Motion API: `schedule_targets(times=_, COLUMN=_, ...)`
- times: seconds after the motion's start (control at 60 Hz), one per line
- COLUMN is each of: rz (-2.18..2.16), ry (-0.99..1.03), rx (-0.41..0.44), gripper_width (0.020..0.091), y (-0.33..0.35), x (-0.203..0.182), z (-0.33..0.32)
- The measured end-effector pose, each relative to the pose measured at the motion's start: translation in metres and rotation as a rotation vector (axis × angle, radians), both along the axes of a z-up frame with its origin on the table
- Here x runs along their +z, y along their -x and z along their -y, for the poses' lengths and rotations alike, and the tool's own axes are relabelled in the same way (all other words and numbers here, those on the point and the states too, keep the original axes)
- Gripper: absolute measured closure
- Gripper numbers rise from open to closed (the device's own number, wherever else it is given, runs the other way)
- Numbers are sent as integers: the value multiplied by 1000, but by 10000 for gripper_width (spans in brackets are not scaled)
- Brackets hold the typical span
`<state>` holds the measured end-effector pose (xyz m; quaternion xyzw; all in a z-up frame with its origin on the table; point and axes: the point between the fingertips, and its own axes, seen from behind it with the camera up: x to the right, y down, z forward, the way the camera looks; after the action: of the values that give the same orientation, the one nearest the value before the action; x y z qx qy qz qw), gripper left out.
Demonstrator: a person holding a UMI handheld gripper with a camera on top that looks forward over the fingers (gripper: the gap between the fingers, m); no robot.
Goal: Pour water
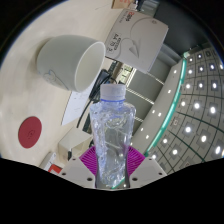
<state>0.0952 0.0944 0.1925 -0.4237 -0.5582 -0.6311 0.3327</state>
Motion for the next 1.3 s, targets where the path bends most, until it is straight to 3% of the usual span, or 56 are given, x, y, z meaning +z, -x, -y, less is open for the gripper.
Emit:
schedule_targets(times=0.383, rz=-67, ry=19, rx=41, gripper_width=768, y=14, x=-1, z=0)
schedule_targets(times=0.667, rz=-848, ry=13, rx=-26, gripper_width=764, y=-2, x=31, z=22)
schedule_targets(times=0.783, rz=-1203, ry=43, rx=-17, gripper_width=765, y=1, x=36, z=34)
schedule_targets(times=1.033, rz=-1734, ry=150, rx=-100, gripper_width=765, y=-15, x=-8, z=41)
schedule_targets(times=1.3, rz=-1884, ry=251, rx=-129, gripper_width=765, y=-16, x=-79, z=37)
